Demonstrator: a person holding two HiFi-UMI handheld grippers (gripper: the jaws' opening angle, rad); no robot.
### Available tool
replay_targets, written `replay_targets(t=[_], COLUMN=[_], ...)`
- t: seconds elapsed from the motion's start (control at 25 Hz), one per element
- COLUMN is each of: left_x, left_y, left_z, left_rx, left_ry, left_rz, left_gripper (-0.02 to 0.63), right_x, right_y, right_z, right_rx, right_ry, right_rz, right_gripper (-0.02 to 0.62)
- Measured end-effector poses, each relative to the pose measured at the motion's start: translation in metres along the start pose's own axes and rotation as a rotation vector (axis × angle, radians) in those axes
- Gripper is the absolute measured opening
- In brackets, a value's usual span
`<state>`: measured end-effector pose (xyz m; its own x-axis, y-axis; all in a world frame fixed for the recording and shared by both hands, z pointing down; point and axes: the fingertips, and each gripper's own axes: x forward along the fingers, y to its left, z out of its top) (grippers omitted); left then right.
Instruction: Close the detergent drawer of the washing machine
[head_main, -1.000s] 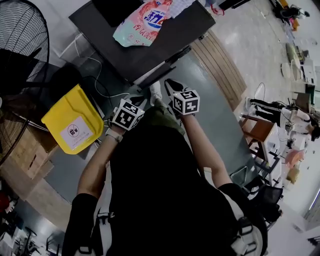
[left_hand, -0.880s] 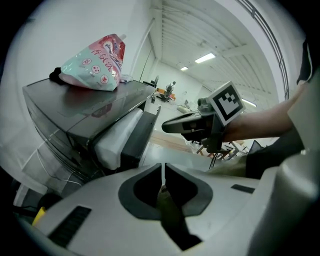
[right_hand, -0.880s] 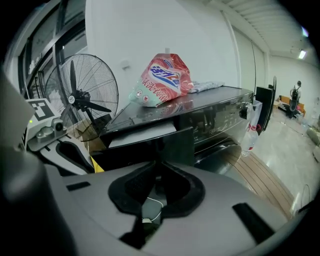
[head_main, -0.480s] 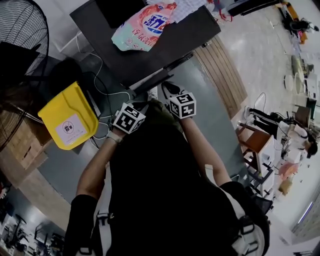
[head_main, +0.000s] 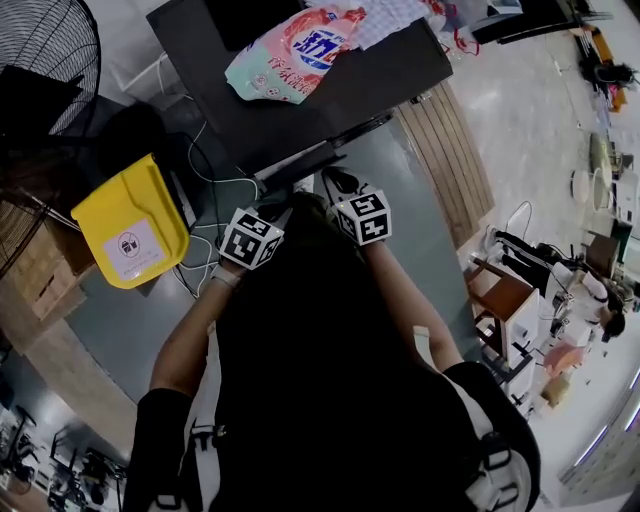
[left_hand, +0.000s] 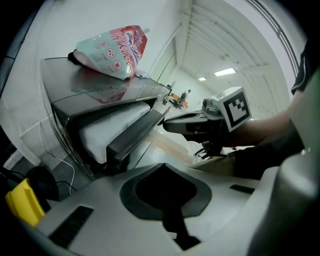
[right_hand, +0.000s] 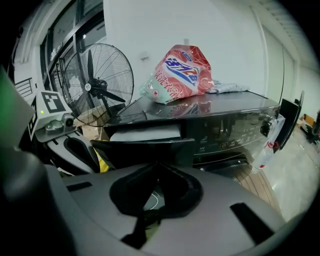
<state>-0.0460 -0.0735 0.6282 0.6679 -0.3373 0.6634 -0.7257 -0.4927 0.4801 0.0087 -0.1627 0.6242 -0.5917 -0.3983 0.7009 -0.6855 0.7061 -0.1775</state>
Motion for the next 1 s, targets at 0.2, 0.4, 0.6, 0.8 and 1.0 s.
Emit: replay_targets(t=[0.2,0.4,0.6,0.8,1.0], left_x=[0.006,0.006,-0.004,-0.003,-0.002], left_y=[0.002,0.006,0.03,0.031,0.034], left_z=[-0.002,0.002,0.029,0.031,0.029], left_rx=[-0.036,-0.045,-0.066,-0.069,-0.07], left_ry=[0.005,-0.013,-0.089,-0.076,-0.081], left_rz=[0.006,0.027,0.111,0.09,0.089], left_gripper=[0.011,0.011,0.011,0.011,0.011], right_x=[0.001,0.003,0.017,0.024,0.025], right_y=[-0.001,-0.002,0.0,0.004,0.005], right_z=[-0.002,0.001,0.027,0.027,0.027], right_rx=[-0.036,-0.066,-0.033,-0.061,-0.071], right_ry=[0.025,0.036,0.005,0.058,0.053], right_rz=[0.031,0.051,0.075,0.085,0.08], right_gripper=[0.017,0.017,0.017,0.017,0.017])
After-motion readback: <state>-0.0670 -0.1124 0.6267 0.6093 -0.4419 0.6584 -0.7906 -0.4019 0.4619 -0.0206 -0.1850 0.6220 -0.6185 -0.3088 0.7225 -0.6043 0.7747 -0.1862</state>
